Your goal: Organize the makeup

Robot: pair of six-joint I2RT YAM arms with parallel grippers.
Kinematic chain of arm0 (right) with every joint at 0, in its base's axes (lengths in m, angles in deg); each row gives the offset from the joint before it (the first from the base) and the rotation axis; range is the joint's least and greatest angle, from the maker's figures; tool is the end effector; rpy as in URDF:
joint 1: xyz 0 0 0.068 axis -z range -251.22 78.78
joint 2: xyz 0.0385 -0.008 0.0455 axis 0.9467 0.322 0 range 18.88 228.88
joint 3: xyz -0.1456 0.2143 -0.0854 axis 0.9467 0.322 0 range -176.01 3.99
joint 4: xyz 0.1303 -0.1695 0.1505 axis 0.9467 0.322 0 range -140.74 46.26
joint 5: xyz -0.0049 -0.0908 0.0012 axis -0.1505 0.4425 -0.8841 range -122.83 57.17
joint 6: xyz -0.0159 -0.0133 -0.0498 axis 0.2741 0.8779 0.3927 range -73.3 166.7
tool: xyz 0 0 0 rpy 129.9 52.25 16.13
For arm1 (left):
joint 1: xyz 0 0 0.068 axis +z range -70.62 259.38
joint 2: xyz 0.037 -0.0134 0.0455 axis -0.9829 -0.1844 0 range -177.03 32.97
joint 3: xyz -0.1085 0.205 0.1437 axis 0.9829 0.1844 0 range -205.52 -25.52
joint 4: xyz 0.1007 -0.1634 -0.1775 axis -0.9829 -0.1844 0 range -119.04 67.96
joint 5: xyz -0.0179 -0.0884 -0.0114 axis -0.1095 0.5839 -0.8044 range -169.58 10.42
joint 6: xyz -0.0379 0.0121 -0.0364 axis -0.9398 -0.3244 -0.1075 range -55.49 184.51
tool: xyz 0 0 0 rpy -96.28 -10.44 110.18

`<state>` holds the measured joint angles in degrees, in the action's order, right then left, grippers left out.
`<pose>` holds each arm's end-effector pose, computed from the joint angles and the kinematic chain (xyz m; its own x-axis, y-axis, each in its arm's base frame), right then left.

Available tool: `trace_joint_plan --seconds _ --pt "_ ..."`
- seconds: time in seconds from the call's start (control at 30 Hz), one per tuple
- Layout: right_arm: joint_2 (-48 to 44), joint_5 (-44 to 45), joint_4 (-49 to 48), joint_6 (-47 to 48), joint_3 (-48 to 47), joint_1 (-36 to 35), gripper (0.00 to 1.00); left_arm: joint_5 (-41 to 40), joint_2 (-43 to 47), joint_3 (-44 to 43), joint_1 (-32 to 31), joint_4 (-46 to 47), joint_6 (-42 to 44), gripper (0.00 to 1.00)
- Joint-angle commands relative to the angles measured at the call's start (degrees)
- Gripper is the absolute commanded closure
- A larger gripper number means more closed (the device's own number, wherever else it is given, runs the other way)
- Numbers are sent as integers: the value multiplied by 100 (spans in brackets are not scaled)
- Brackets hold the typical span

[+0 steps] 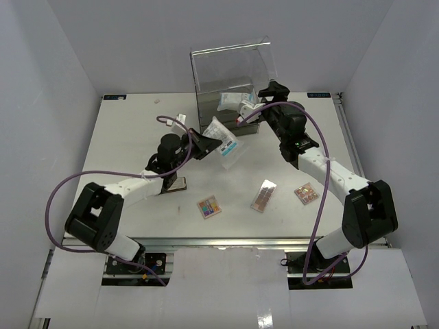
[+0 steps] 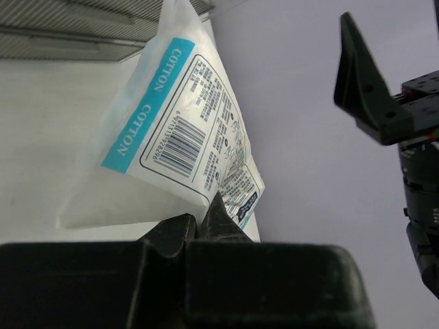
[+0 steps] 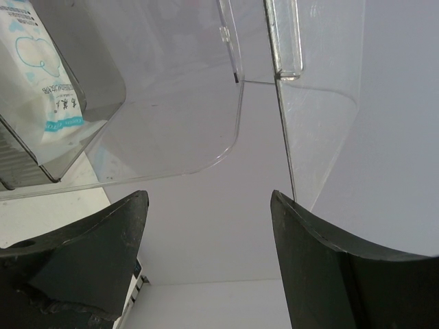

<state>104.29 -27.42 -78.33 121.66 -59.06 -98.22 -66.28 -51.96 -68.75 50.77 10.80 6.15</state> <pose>0.3199 0.1591 0.3489 0.3768 -0.8870 -0.2668 -0.0171 0.2813 -0.9595 0.2830 -0.1637 0.2416 -0.6375 -0.5960 -0.4882 0.2340 0.4540 -0.8597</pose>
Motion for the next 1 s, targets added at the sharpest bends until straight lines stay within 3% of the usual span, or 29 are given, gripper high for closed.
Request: trace_joint_plan --seconds 0.0,0.4,0.7,0.97 --pt "-217 -31 -500 -104 -7 37 21 -145 -576 -953 -141 442 174 100" --pt "-288 -5 -552 -183 58 37 21 -1259 -1746 -2492 -172 324 -235 98" --pt "-282 13 -531 -251 41 37 21 -2516 -2039 -2822 -181 293 -858 98" --pt "-288 30 -545 -289 65 37 20 -3083 -2435 -3373 -180 88 -1339 97"
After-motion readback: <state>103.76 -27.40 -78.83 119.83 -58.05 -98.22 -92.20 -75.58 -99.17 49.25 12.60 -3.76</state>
